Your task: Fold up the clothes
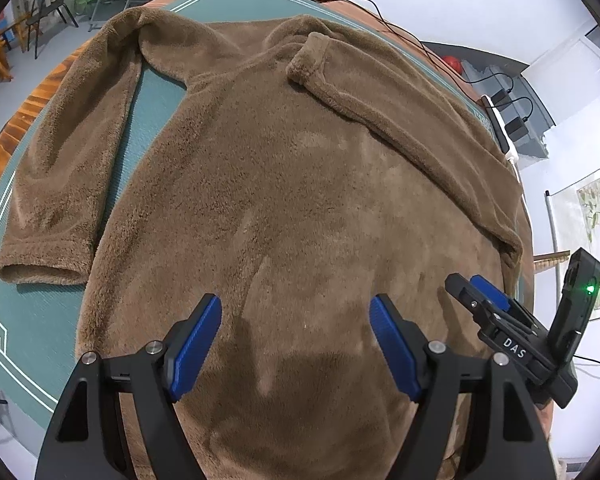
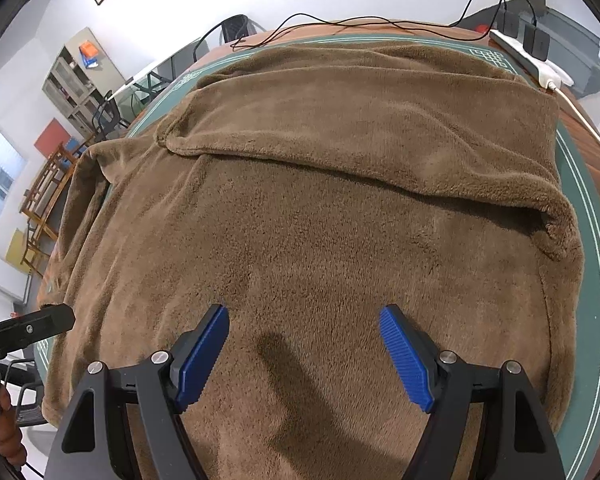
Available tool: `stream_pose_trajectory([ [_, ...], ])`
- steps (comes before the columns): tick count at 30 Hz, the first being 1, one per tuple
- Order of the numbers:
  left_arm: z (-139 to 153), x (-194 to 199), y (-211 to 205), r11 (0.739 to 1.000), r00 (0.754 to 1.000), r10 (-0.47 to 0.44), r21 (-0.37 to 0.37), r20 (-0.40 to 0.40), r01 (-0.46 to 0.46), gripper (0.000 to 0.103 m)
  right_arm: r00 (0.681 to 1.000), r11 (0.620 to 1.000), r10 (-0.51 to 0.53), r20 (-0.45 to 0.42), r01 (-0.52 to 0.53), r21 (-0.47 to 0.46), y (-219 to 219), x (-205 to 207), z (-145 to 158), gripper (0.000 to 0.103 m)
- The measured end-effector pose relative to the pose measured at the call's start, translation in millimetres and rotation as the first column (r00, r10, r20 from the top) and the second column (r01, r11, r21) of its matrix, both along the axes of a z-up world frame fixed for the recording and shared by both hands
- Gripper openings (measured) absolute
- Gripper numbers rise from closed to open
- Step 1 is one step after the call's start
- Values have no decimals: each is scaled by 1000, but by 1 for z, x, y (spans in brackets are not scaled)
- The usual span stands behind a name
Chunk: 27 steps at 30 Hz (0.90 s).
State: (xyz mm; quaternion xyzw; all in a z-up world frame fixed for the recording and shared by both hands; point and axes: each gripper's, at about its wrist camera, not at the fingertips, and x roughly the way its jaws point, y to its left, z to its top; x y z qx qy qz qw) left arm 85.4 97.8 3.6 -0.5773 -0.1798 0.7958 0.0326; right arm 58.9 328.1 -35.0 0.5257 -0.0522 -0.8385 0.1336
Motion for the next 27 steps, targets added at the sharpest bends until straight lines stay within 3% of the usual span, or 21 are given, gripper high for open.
stream_pose_trajectory([
  [14,-7,2,5,1000,1000,-16,2,17,16,80,1000,999,11,-1,-11,39,-6,0,-9,80],
  [20,-11,3,5,1000,1000,-12,10,17,12,80,996,992,57,-71,-49,119,-16,5,-14,84],
  [24,-9,4,5,1000,1000,-22,6,-10,23,80,982,969,121,-143,-85,231,-31,16,-22,89],
  [27,-6,3,2,1000,999,-29,7,-25,30,80,980,974,102,-173,-63,219,-30,18,-25,95],
])
